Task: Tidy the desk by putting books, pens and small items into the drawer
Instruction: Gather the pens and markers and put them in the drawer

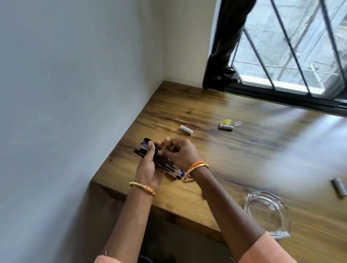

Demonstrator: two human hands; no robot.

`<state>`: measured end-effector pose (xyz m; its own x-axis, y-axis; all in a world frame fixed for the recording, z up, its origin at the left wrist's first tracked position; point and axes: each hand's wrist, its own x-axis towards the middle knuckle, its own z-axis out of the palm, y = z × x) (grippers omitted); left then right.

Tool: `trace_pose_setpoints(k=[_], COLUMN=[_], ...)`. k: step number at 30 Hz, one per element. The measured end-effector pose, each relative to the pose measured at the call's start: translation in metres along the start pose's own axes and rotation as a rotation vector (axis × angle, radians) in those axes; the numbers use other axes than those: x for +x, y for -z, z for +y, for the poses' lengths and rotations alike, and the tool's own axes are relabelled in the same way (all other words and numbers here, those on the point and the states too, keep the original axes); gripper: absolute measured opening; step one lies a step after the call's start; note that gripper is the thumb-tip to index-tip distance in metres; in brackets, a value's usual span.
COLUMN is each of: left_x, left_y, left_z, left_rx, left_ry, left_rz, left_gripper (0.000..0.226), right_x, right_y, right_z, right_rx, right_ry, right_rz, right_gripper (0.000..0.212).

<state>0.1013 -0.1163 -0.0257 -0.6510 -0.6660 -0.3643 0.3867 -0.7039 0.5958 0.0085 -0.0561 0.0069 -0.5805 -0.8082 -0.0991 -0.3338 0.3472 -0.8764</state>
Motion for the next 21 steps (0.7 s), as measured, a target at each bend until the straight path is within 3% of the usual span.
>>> trace_pose_setpoints(k=[3,7,11,17,21], left_x=[-0.008,-0.022,-0.05,-0.101,-0.135], left_y=[-0.02,-0.054,-0.081,-0.116,-0.132], left_z=[-0.011,-0.036,-0.08,-0.166,-0.227], left_rx=[0.01,-0.052,0.053,0.245,0.303], left_ry=[0.035,0.028,0.05,0.094,0.147], left_rz=[0.019,0.034,0.028,0.038,-0.04], left_gripper=[0.033,0.023,0.018,0.029,0.036], right_x=[-0.013,-0.048,-0.085,-0.158,-0.222], right_y=[0.025,0.066,0.091,0.131,0.174], right_z=[0.013,0.038,0.062,0.101,0.138], right_rx=[-0.008,0.314,0.498,0.671,0.812], right_ry=[-0.045,-0.173,-0.192,-0.218,-0.303], right_rz=[-0.081,-0.232,-0.09,0.098,0.073], right_gripper=[0.018,0.014,0.013,0.014,0.012])
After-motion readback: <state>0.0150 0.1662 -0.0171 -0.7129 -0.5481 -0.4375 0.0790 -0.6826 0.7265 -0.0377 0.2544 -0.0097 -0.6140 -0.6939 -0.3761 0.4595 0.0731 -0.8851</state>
